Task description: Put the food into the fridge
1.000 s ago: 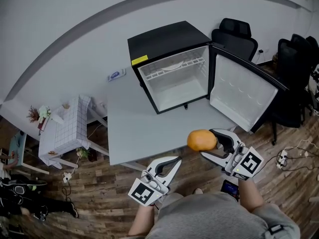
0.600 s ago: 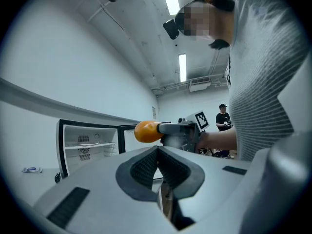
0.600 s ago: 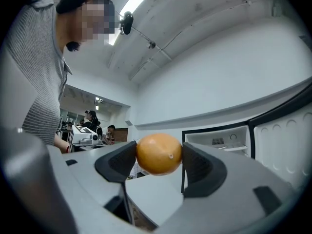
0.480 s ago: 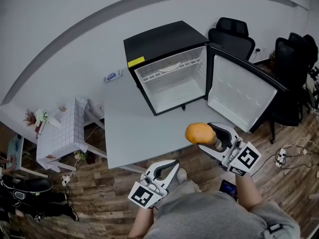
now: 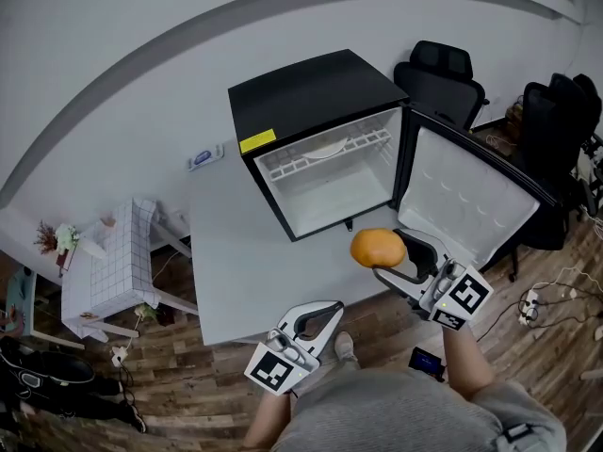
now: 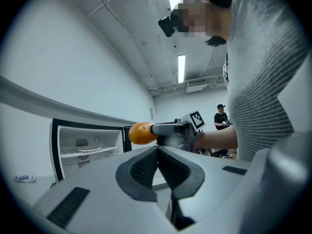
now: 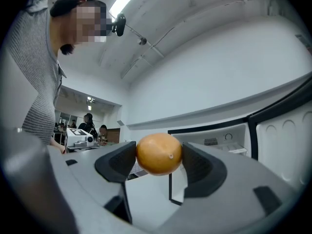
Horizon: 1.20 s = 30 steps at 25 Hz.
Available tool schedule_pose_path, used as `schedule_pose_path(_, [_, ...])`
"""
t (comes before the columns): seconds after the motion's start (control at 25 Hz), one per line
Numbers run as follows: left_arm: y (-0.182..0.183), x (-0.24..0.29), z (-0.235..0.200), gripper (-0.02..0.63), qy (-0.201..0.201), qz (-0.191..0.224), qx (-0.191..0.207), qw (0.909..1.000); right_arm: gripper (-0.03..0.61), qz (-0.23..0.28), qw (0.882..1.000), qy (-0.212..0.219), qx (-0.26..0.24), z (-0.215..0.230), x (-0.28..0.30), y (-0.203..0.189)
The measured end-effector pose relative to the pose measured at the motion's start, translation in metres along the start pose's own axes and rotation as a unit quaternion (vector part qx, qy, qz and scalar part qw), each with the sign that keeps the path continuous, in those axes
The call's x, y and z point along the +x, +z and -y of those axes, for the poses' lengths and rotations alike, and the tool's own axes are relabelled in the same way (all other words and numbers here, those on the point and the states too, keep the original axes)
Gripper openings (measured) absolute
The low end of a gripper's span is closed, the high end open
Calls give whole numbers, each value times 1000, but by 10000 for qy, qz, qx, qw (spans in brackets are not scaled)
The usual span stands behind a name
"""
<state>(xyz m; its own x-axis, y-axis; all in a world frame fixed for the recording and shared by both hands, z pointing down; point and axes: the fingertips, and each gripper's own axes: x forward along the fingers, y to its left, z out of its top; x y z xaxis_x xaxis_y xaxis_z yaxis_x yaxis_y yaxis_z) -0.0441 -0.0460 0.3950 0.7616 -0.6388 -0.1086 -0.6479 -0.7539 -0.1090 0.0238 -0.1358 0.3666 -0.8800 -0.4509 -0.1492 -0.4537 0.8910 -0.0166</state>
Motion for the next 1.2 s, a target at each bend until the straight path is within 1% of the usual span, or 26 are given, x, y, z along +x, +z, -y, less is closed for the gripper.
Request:
schedule_pose_path(0.28, [-16,9,-51,11,8,-68,-148,9999,300,-29,9999,-102,66,41,45,-10])
schedule_pose_path(0.48, [-19,19,-82,11,-87,17,-90,9999,299,-55,9996,-236,121,65,69,-16])
schedule_pose_path(0.72, [-21,21,-111,11,-179,64,-66,9998,300,-75,9991,-386,132,83,94,-19])
schedule_pose_path(1.04, [-27,21,-135,11,-295,78,-61,9995,300,-179,9980,-584,139,101,119,-30])
schedule_pose_path(1.2, [-30,23,-141,11,-297,33,-76,9995,299,-280,9965,-745,269,119,129,-37])
